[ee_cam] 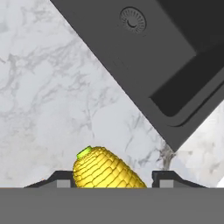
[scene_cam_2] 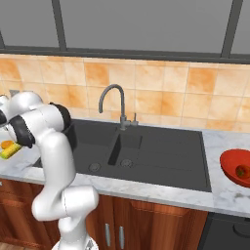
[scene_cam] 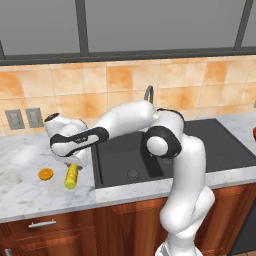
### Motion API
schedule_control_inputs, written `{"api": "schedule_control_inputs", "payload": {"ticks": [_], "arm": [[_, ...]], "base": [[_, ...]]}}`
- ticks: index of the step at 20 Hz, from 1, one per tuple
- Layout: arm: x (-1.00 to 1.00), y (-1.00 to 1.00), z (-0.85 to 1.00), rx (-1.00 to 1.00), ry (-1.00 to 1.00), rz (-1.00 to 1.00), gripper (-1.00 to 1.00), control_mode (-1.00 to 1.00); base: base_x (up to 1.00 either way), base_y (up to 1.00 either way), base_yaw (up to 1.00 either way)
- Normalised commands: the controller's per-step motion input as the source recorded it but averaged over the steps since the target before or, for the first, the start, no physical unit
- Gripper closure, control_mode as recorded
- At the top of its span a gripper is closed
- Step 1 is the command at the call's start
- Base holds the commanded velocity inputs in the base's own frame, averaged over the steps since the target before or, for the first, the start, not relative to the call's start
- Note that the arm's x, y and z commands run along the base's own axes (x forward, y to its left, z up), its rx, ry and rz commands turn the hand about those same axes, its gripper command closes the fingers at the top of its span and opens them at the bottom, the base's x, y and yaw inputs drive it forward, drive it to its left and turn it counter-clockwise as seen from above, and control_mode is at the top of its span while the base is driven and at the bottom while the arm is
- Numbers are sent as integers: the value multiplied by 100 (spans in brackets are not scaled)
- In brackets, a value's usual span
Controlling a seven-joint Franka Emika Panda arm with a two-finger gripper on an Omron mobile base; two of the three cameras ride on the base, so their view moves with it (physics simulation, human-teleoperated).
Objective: There is a mixed pile of frozen fruits and vegetables on the counter. Locate all the frozen vegetables and place the items in a bowl on the counter. Take all the frozen fruits and defrost them in a running sink.
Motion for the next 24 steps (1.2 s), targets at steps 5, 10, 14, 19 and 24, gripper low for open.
{"api": "schedule_control_inputs", "payload": {"ticks": [5,10,14,19,24], "arm": [[-1,-88,33,15,0,1,100,-100],[0,-73,9,16,1,12,100,-100],[-2,-74,0,15,1,13,100,-100],[-14,-68,0,10,0,19,100,-100],[-20,-67,5,6,-2,18,100,-100]], "base": [[0,0,0],[0,0,0],[0,0,0],[0,0,0],[0,0,0]]}}
